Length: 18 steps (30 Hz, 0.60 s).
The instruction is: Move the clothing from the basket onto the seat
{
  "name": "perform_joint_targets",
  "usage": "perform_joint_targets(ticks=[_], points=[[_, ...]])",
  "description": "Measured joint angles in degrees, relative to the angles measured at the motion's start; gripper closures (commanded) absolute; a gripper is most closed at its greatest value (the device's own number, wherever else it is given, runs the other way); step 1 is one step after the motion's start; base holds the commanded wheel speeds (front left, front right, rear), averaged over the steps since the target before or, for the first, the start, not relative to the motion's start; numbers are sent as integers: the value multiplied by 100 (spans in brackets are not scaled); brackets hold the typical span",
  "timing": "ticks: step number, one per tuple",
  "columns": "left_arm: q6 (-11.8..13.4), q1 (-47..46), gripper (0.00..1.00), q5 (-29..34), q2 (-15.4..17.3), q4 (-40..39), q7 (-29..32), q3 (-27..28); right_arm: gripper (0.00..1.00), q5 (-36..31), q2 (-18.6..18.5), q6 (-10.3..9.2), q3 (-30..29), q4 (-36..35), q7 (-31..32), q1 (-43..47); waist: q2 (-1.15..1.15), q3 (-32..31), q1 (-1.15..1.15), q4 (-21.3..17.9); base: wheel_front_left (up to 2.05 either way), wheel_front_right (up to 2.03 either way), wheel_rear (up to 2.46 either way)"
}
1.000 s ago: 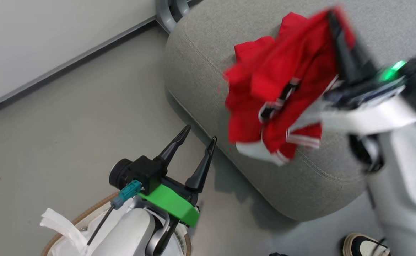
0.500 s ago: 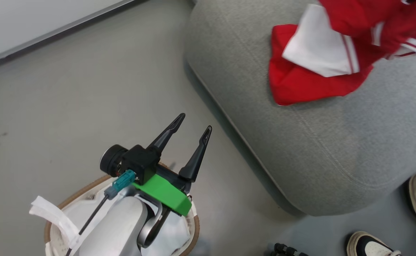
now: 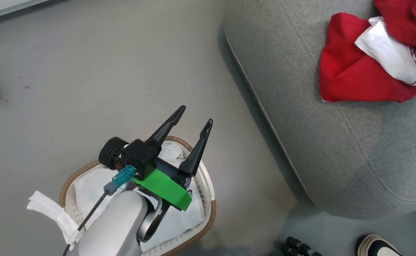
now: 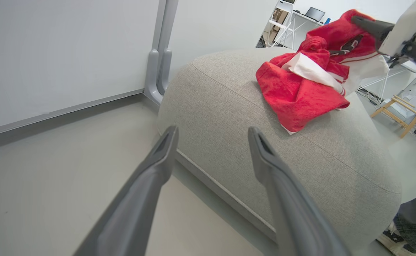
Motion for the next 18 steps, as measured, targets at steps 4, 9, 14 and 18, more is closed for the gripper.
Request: perform_joint_targets(ticks=[4, 9, 14, 18], points=[[0, 0, 0, -12, -21, 30, 0, -79, 0, 134, 232, 0, 154, 186, 0, 343, 0, -27, 0, -18, 0, 0, 0], [0, 1, 0, -56, -70, 68, 0, -98, 0, 438, 364, 0, 704, 78, 0, 757, 0, -191, 0, -136, 0, 0, 0], [0, 38, 0, -93, -197, 122, 0, -23, 0, 823, 494, 0, 1238, -205, 0, 1304, 0, -444, 0, -243, 0, 0, 0], [0, 209, 0, -81, -291, 156, 0, 170, 0, 1103, 543, 0, 1549, -411, 1, 1658, 0, -677, -1, -271, 0, 0, 0]])
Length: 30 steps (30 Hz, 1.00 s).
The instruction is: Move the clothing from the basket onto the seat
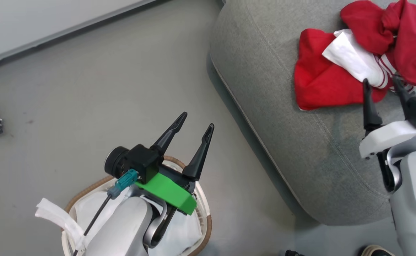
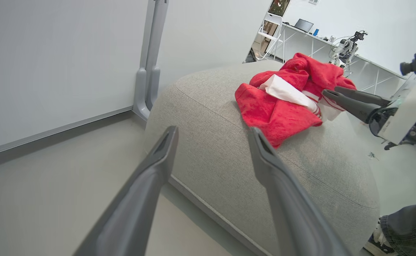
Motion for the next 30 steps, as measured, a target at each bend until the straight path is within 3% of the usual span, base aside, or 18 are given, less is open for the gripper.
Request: perform_joint_targets(ticks=[8, 15, 23, 30], points=[[0, 361, 0, 263, -190, 24, 1, 547, 0, 365, 247, 0, 430, -755, -1, 491, 0, -385, 0, 181, 0, 0, 0], [0, 710, 0, 751, -389, 96, 0, 1440, 0, 501, 526, 0, 625, -1305, -1, 764, 0, -603, 0, 602, 0, 0, 0], [9, 1140, 0, 1324, -581, 219, 0, 2417, 0, 523, 687, 0, 757, -1368, -1, 1156, 0, -878, 0, 1200, 0, 0, 0], [122, 1419, 0, 1425, -602, 294, 0, 2976, 0, 516, 731, 0, 772, -1296, -1, 1407, 0, -1133, 0, 1693, 0, 0, 0]])
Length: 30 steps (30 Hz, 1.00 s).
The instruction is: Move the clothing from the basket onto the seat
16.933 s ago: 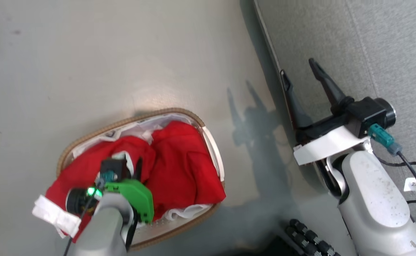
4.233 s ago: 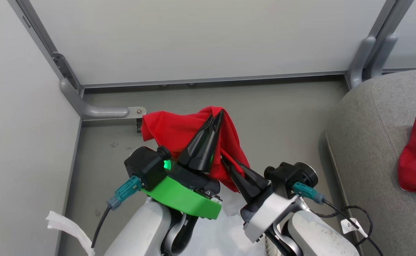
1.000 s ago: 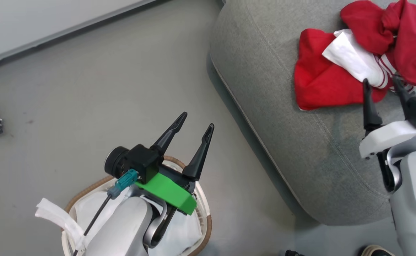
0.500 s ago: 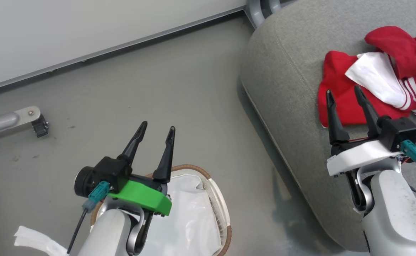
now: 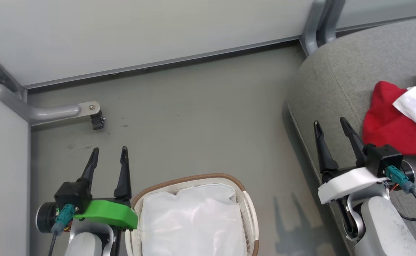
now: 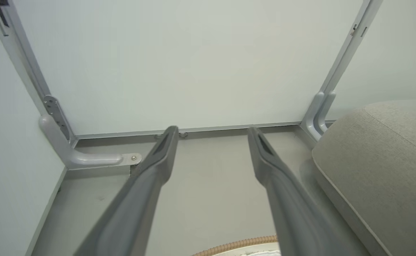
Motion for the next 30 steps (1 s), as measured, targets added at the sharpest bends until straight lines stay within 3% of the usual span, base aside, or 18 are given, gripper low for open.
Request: perform_joint_targets(ticks=[11, 22, 23, 30], points=[[203, 576, 0, -111, -4, -13, 0, 444, 0, 224, 16, 0, 10, 151, 0, 470, 0, -487, 0, 427, 0, 0, 0], [75, 966, 0, -426, -5, 78, 0, 606, 0, 310, 15, 0, -25, 281, 0, 828, 0, -858, 0, 578, 0, 0, 0], [65, 969, 100, -426, -8, 90, 0, 617, 100, 309, 20, 0, -30, 291, 0, 831, 0, -865, 0, 589, 0, 0, 0], [64, 997, 100, -704, -36, 303, 131, 631, 100, 610, 67, 0, -58, 493, 116, 927, 0, -873, 0, 585, 0, 0, 0]])
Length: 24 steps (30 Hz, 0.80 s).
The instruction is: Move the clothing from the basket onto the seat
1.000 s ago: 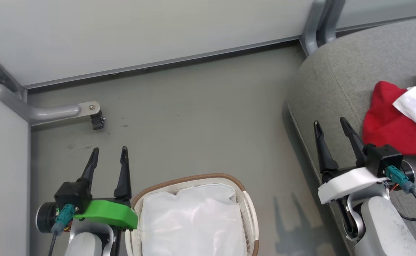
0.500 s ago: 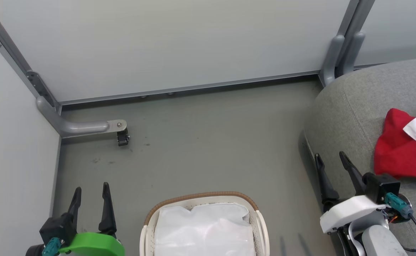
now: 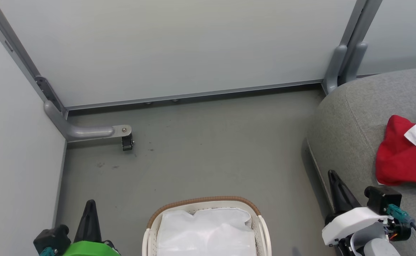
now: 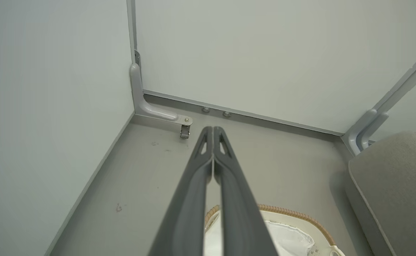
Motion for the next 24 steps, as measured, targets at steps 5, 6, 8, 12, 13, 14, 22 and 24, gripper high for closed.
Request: perform_joint_targets(ticks=[5, 6, 8, 12, 13, 14, 22, 24], points=[[-1, -2, 100, -531, 0, -25, 151, 45, 100, 538, 0, 0, -44, -41, 147, 0, 0, -8, 0, -8, 0, 0, 0], [-2, -3, 100, -599, 0, -34, 168, 53, 100, 633, 0, 0, -51, -52, 170, 0, 0, -9, 0, -9, 0, 0, 0], [-4, -5, 100, -818, 0, -52, 220, 67, 100, 842, 0, 0, -68, -78, 224, 0, 0, -12, 0, -12, 0, 0, 0], [-8, -11, 100, -1193, 0, -99, 322, 93, 100, 1235, -1, 0, -102, -120, 324, 1, 0, -19, 0, -19, 0, 0, 0], [-8, -14, 100, -1265, 0, -108, 330, 101, 100, 1326, -1, 0, -108, -129, 343, 1, 0, -20, 0, -20, 0, 0, 0], [-9, -17, 100, -1344, 0, -122, 363, 108, 100, 1423, -1, 0, -115, -141, 372, 1, 0, -21, 0, -21, 0, 0, 0], [-51, -84, 100, -2023, 0, -192, 554, 151, 100, 2140, -2, 0, -178, -216, 561, 1, 0, -33, 0, -34, 0, 0, 0], [-52, -99, 100, -2182, 0, -204, 587, 162, 100, 2299, -2, 0, -191, -233, 609, 1, 0, -36, 0, -37, 0, 0, 0]])
